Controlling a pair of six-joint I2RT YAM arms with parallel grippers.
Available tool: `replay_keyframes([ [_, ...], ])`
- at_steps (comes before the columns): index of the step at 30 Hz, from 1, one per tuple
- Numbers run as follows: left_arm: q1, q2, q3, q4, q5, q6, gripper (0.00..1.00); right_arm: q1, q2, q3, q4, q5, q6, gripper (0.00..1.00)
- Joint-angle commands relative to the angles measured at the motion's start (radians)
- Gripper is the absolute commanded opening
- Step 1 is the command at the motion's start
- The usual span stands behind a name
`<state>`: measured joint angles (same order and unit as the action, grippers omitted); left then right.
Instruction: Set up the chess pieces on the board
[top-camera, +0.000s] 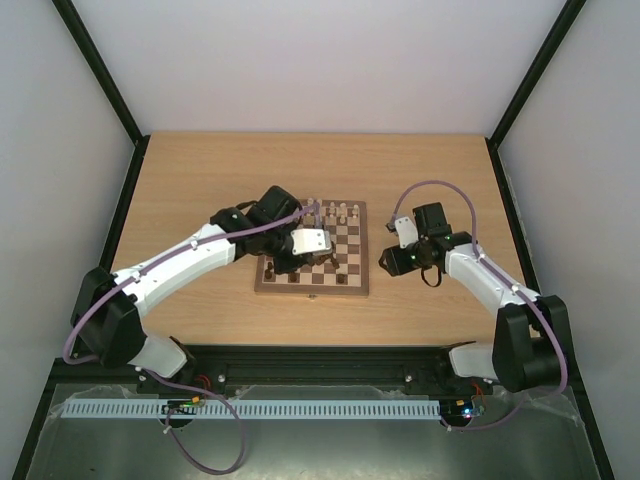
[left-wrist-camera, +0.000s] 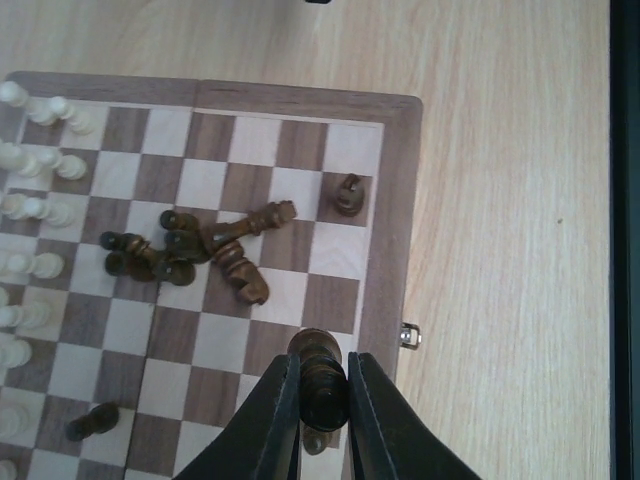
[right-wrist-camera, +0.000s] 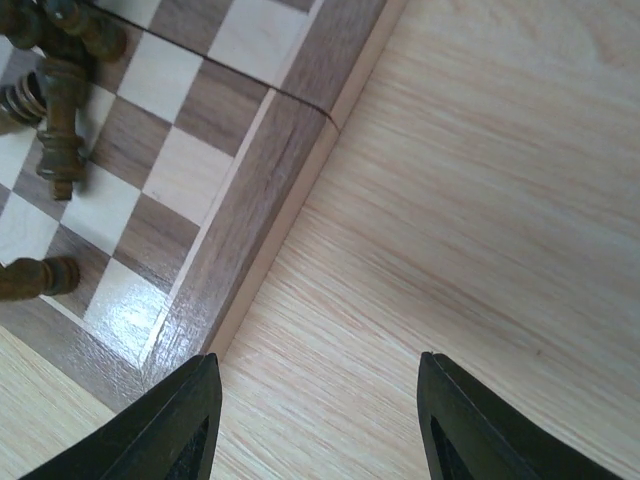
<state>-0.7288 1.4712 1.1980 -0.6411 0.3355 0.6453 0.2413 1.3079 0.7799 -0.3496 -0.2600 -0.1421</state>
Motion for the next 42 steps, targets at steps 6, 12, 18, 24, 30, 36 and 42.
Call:
replay_keyframes([
  [6, -0.075, 0.008, -0.08, 0.131, -0.033, 0.015, 0.13, -0.015, -0.032, -0.087, 0.081, -0.023, 0.108, 0.55],
  [12, -0.102, 0.069, -0.118, 0.211, -0.069, -0.01, 0.13, -0.015, -0.035, -0.101, 0.095, -0.024, 0.108, 0.58],
  [18, -0.102, 0.118, -0.118, 0.22, -0.089, -0.028, 0.13, -0.016, -0.046, -0.104, 0.093, -0.029, 0.101, 0.58],
  [24, -0.102, 0.14, -0.127, 0.228, -0.091, -0.037, 0.13, -0.015, -0.047, -0.106, 0.097, -0.04, 0.097, 0.58],
  [30, -0.103, 0.153, -0.153, 0.229, -0.108, -0.01, 0.14, -0.015, -0.041, -0.111, 0.105, -0.051, 0.099, 0.58],
  [36, -0.102, 0.162, -0.158, 0.224, -0.093, -0.011, 0.16, -0.014, -0.045, -0.113, 0.105, -0.053, 0.096, 0.58],
  [42, -0.102, 0.175, -0.157, 0.236, -0.104, -0.018, 0.17, -0.016, -0.045, -0.115, 0.107, -0.057, 0.095, 0.58],
])
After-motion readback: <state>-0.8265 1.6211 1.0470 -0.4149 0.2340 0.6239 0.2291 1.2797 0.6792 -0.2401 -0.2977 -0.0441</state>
